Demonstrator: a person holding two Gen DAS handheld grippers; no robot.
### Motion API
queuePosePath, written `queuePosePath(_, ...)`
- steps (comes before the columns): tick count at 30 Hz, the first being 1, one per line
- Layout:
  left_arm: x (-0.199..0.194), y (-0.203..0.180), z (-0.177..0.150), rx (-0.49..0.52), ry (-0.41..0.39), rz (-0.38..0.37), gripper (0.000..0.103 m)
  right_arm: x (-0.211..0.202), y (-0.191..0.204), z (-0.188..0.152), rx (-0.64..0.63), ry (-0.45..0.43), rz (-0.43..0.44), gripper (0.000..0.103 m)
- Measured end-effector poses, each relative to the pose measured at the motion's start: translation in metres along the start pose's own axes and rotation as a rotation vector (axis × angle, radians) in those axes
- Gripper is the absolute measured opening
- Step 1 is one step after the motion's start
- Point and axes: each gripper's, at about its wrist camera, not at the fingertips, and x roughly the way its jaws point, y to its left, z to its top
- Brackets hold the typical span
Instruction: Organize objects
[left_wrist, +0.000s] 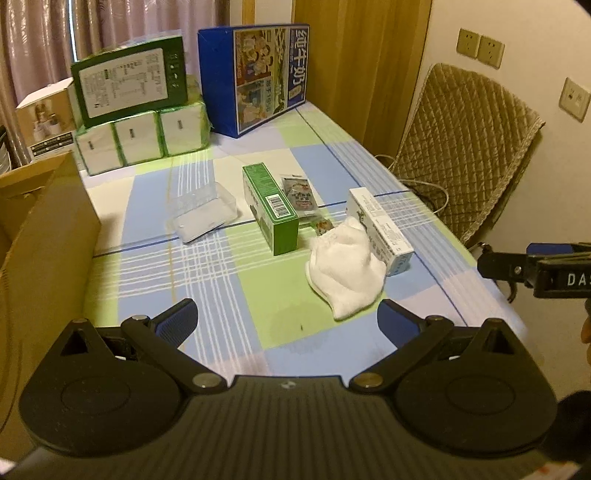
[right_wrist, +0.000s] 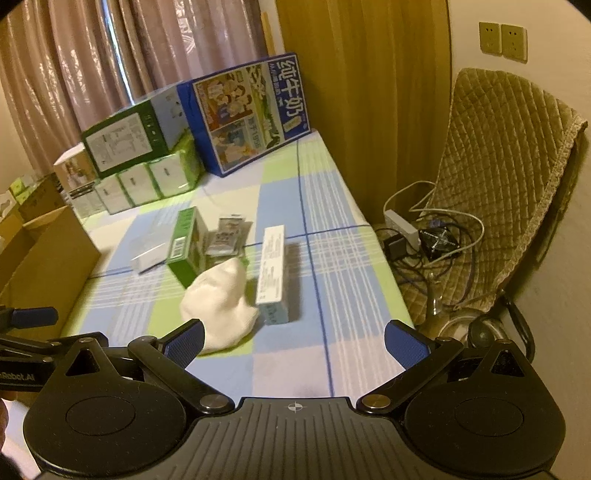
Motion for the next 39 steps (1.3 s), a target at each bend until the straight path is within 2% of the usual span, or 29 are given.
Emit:
queuePosePath(6,0.036,-0.013,0.008,0.057,-0.019,-0.035,0.100,0.028,-0.007,0.009,-0.023,0.010,-0.004,0.101)
queuePosePath(10,0.063,-0.022,0.011,0.095,0.007,-0.055,0.090,0.044,-0.010,0.015,-0.032,0.020,0.005,0.100)
queuePosePath(14,0.088,-0.031,0.013,0.123,0.019,-0.090,0.084,0.057,-0.015,0.017,-0.045,0.047,0.028,0.081)
queuePosePath(17,0.107,-0.036,0.013,0.115,0.033,-0.114,0.078,0.063,-0.019,0.019,-0.043,0.062,0.037,0.072)
queuePosePath(20,0.120,-0.037,0.012,0.105,0.053,-0.147,0.057,0.069,-0.021,0.021,-0.034,0.077,0.051,0.069)
queuePosePath(23,0.116,-0.033,0.010,0.104,0.047,-0.163,0.039,0.076,-0.016,0.023,-0.046,0.091,0.074,0.068)
queuePosePath(25,0.106,-0.029,0.008,0.117,0.046,-0.142,0.018,0.084,-0.010,0.023,-0.061,0.103,0.085,0.067)
queuePosePath(30,0.077,0.001,-0.005,0.130,0.065,-0.072,0.013,0.112,0.005,0.025,-0.079,0.136,0.098,0.062)
queuePosePath(34,0.062,0.025,-0.017,0.114,0.081,-0.033,0.014,0.134,0.014,0.031,-0.103,0.147,0.072,0.048)
queuePosePath(36,0.058,0.032,-0.020,0.094,0.081,-0.031,0.016,0.145,0.019,0.034,-0.123,0.157,0.049,0.038)
queuePosePath(37,0.057,0.035,-0.021,0.086,0.078,-0.031,0.017,0.150,0.021,0.035,-0.128,0.169,0.039,0.030)
queuePosePath(39,0.055,0.037,-0.023,0.075,0.065,-0.030,0.018,0.154,0.024,0.035,-0.128,0.177,0.022,0.026)
